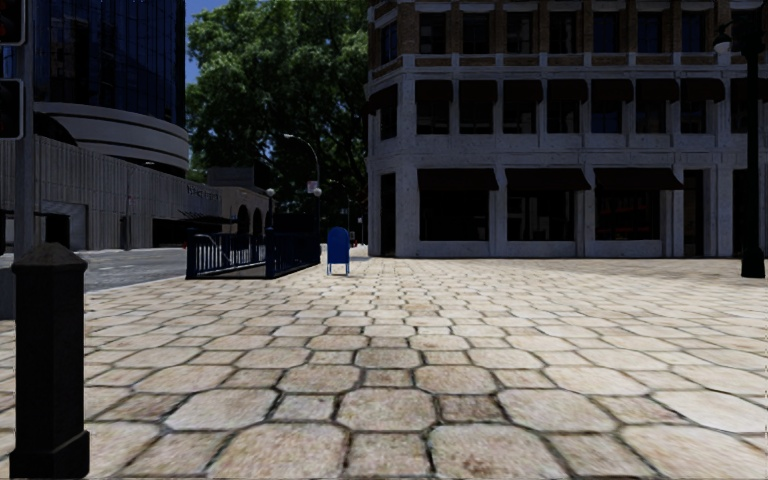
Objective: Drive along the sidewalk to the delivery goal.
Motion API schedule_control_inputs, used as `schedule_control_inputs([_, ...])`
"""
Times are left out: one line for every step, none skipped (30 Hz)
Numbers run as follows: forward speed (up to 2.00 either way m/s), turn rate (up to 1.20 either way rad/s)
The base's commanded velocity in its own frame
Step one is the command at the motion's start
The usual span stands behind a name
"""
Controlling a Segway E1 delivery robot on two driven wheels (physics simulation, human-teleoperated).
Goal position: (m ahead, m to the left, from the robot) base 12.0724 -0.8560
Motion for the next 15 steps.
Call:
schedule_control_inputs([1.73, 0.0])
schedule_control_inputs([1.73, 0.0])
schedule_control_inputs([1.73, 0.0])
schedule_control_inputs([1.73, 0.0])
schedule_control_inputs([1.73, 0.0])
schedule_control_inputs([1.73, 0.0])
schedule_control_inputs([1.73, 0.0])
schedule_control_inputs([1.73, 0.0])
schedule_control_inputs([1.73, 0.0])
schedule_control_inputs([1.73, 0.0])
schedule_control_inputs([1.73, 0.0])
schedule_control_inputs([1.73, 0.0])
schedule_control_inputs([1.73, 0.0])
schedule_control_inputs([1.73, 0.0])
schedule_control_inputs([1.74, 0.0])
